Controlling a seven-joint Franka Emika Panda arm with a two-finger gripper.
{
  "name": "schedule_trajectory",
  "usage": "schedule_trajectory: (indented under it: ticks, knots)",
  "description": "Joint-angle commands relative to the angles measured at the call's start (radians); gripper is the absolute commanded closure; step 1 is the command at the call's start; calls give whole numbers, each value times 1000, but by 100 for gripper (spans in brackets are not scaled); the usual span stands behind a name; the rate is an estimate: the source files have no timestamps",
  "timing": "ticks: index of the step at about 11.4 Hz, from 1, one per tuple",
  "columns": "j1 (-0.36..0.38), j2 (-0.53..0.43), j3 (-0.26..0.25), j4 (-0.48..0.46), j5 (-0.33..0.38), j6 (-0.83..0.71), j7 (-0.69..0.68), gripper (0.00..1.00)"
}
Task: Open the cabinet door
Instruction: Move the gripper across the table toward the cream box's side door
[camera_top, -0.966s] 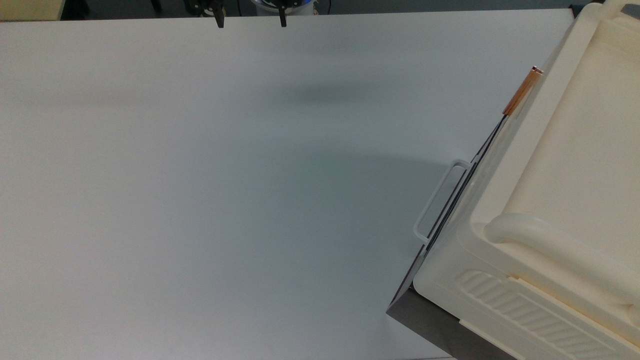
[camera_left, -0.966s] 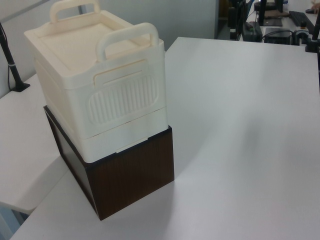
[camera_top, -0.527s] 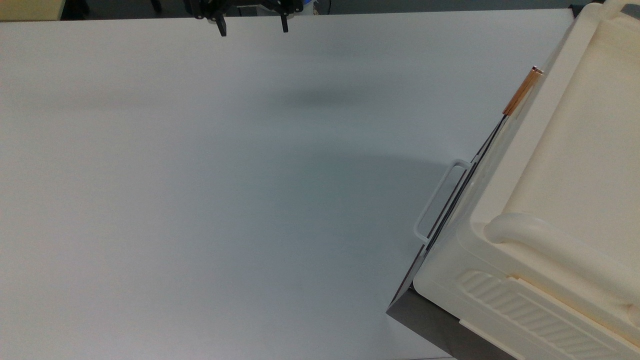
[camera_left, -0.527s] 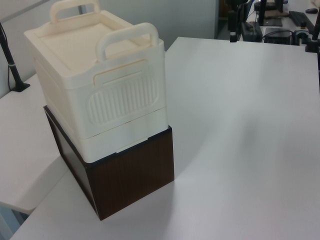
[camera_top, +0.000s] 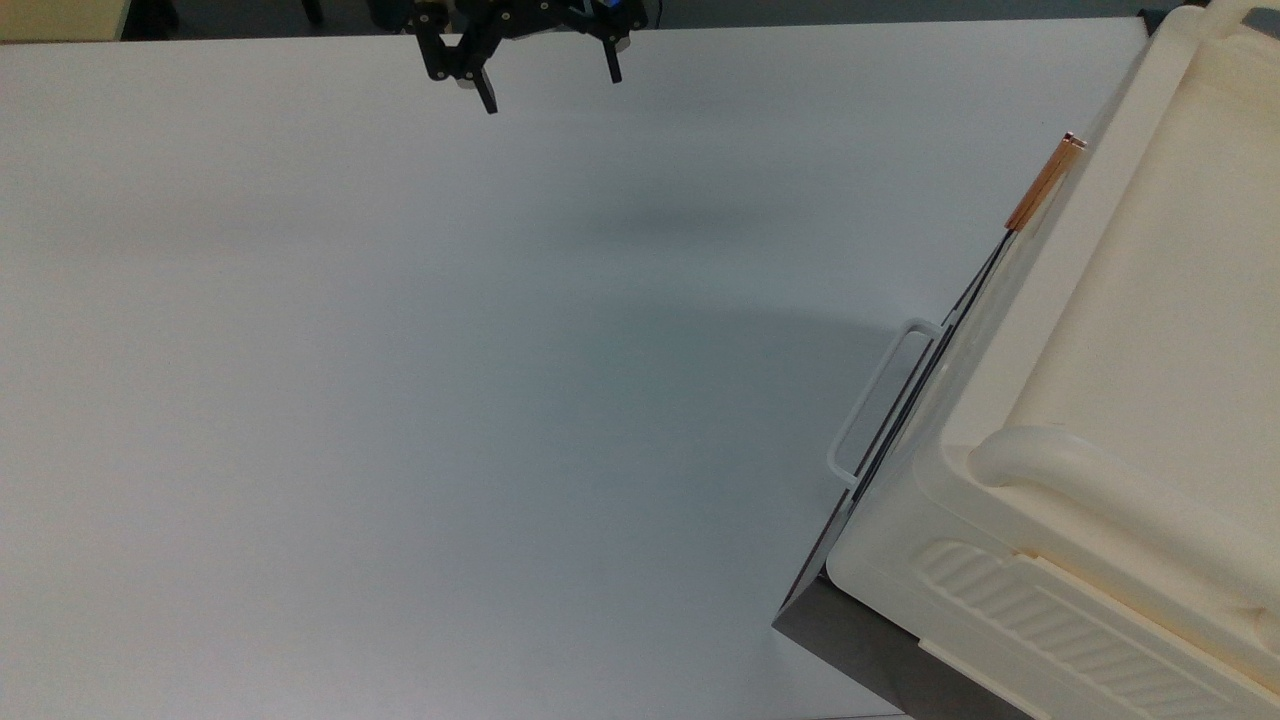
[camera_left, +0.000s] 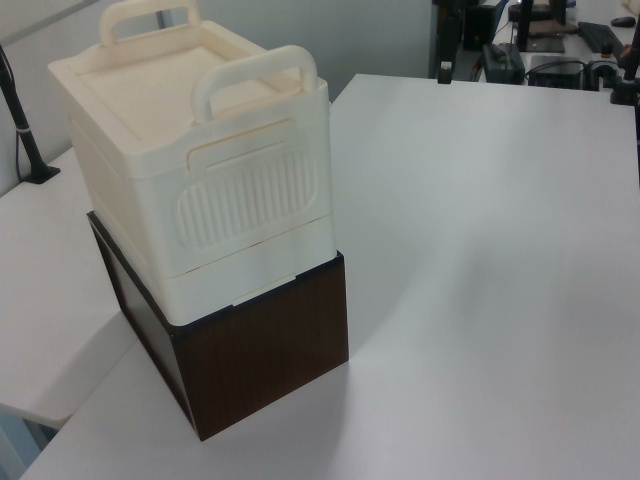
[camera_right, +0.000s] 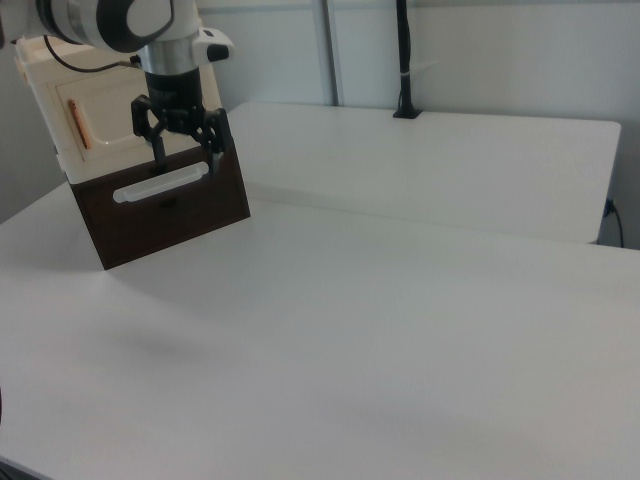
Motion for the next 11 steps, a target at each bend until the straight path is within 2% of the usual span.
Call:
schedule_trajectory:
  ticks: [1,6,8,10,11]
  knots:
    - [54,-5,14,14,34,22,-162,0]
    - [210,-5,14,20,21,179,-167,3]
    - [278,-2,12,20,13,262,-141,9]
    - [338,19,12,21,-30,328,-107,14]
    - [372,35,12,21,-62,345,-101,26]
